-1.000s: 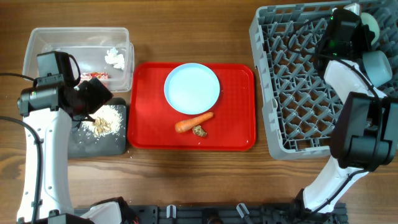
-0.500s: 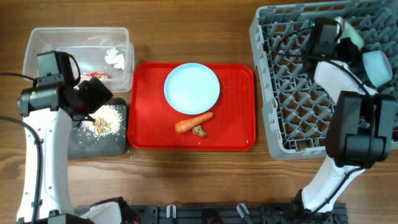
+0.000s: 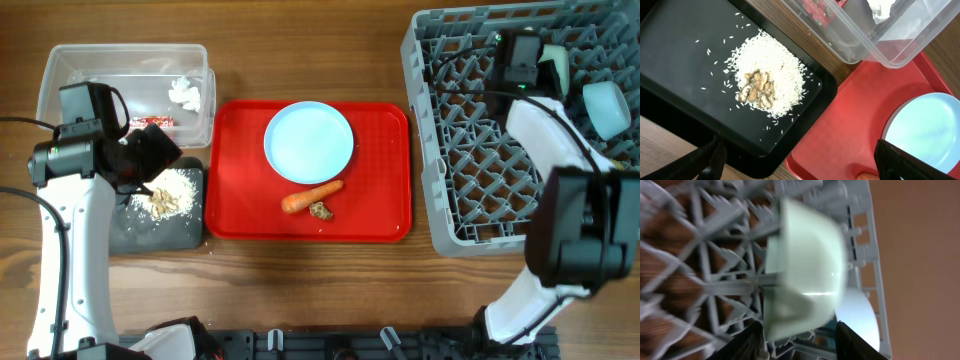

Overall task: Sort waste into correct bins and load items into the dishwasher rack
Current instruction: 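Reach the right gripper to the light-blue plate rim and grasp it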

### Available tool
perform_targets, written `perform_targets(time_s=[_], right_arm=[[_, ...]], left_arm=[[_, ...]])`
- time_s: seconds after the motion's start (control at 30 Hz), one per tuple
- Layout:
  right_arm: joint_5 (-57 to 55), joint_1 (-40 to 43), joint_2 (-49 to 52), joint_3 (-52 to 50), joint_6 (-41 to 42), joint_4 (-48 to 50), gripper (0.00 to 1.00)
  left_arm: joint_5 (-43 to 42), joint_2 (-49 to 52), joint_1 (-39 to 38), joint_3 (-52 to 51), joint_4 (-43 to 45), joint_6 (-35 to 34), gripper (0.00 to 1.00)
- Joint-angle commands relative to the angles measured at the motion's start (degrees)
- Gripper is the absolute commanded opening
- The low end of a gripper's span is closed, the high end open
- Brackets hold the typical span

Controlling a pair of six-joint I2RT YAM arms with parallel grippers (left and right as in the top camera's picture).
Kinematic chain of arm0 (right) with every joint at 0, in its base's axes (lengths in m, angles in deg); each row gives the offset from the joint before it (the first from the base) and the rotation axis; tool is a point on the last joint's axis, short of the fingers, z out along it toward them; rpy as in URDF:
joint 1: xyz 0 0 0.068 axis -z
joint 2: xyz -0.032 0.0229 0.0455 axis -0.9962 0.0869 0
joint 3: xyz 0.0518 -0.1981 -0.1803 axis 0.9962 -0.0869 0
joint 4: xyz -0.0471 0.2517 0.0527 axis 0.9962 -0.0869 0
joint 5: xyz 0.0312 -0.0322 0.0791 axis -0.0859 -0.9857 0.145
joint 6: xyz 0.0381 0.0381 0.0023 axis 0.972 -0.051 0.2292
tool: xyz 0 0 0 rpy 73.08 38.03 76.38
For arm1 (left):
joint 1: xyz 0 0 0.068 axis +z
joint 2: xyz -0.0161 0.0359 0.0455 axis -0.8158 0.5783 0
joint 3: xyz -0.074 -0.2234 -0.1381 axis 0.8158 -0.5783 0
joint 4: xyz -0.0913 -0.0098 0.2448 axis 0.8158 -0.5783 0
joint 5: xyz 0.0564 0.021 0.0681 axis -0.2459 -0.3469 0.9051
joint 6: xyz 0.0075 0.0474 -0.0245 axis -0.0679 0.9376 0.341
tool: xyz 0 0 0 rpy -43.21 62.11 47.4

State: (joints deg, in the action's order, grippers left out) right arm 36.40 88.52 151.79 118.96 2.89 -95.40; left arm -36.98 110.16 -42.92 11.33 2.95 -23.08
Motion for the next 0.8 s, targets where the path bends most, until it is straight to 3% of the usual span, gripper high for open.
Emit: perform_targets(time_s=[0.0, 0.13, 0.27, 0.4, 0.77], right_arm=[[11.7, -0.3, -7.0, -0.2, 4.2, -3.3, 0.53], [22.5, -0.9, -12.5, -0.2, 7.1, -8.9, 0.67], [44.1, -3.1, -18.4, -0.2, 12.1, -14.9, 0.68], [54.7, -7.4, -19.4, -0.2, 20.3, -17.8, 0.68], [52.9, -25.2, -10.6, -0.3, 35.8, -18.6, 0.64]], left_arm=[[-0.8, -0.9, 0.3, 0.4, 0.1, -0.6, 0.96], [-1.6, -0.9, 0.3, 0.4, 0.2, -0.6, 0.98], [-1.6, -0.9, 0.3, 0.4, 0.2, -0.6, 1.00], [-1.6, -0.9, 0.3, 0.4, 0.1, -0.5, 1.00], [-1.6, -0.8, 0.3, 0.4, 0.1, -0.5, 1.00]])
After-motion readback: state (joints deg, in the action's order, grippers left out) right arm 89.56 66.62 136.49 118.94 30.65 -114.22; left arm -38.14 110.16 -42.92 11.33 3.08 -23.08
